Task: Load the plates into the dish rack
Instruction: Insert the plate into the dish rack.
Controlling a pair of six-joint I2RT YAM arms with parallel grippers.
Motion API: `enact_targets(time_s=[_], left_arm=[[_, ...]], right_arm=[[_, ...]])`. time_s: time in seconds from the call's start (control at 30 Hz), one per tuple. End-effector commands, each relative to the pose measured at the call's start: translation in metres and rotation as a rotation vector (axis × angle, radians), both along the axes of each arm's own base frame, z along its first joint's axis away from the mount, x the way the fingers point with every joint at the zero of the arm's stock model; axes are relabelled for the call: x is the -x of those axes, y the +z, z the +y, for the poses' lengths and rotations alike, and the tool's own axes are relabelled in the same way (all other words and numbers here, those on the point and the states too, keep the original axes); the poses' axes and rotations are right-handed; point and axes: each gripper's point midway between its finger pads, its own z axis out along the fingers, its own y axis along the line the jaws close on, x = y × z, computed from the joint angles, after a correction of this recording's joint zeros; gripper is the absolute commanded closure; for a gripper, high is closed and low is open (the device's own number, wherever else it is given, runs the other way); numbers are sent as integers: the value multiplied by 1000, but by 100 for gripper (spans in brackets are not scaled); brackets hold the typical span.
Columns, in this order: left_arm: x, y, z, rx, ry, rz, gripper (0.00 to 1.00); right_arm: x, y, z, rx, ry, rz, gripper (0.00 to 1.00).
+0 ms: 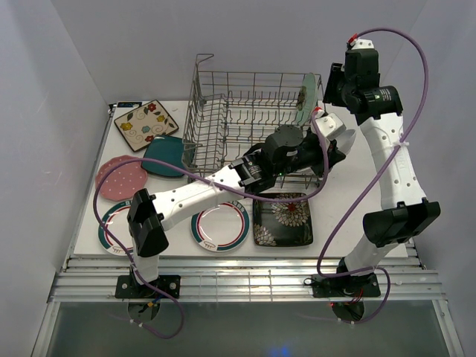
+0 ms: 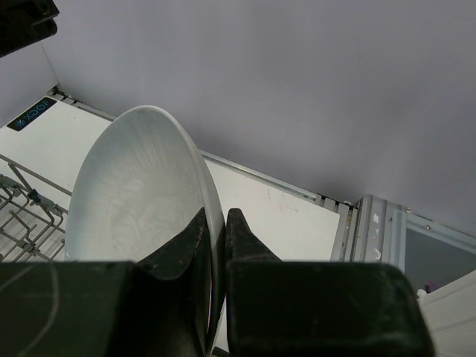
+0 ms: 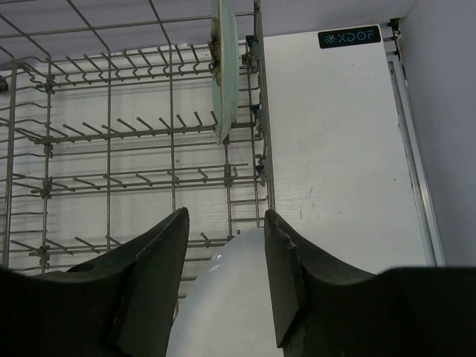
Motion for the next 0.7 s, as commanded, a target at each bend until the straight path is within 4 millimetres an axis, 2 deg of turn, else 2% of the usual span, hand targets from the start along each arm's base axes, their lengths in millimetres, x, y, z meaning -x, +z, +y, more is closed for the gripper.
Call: enact_targets(time_s=[0.0,0.03,0.13,0.3,0.43,0.6,0.67], left_arm=[[10,119,25,287,-4,-124,100],[9,119,25,290,0,-121,100],[8,123,28,300,10,-118,100],[10,131,32,315,16,-122,100],[10,131,34,316,18,-114,100],[6,135,38,326,40,-115,100],[4,141,42,337,52,-117,100]], right_arm=[[-6,36,3,-35,17,-105,48],[-5,38,2,-37,17,-109,47],[1,49,-2,-41,10,-133,35],[11,59,-13,-87,-14,-149,29],[24,69,-27,-126,-57,-172,25],[41,68,-42,-145,-137,-186,13],[52,64,-48,-143,-161,-202,12]])
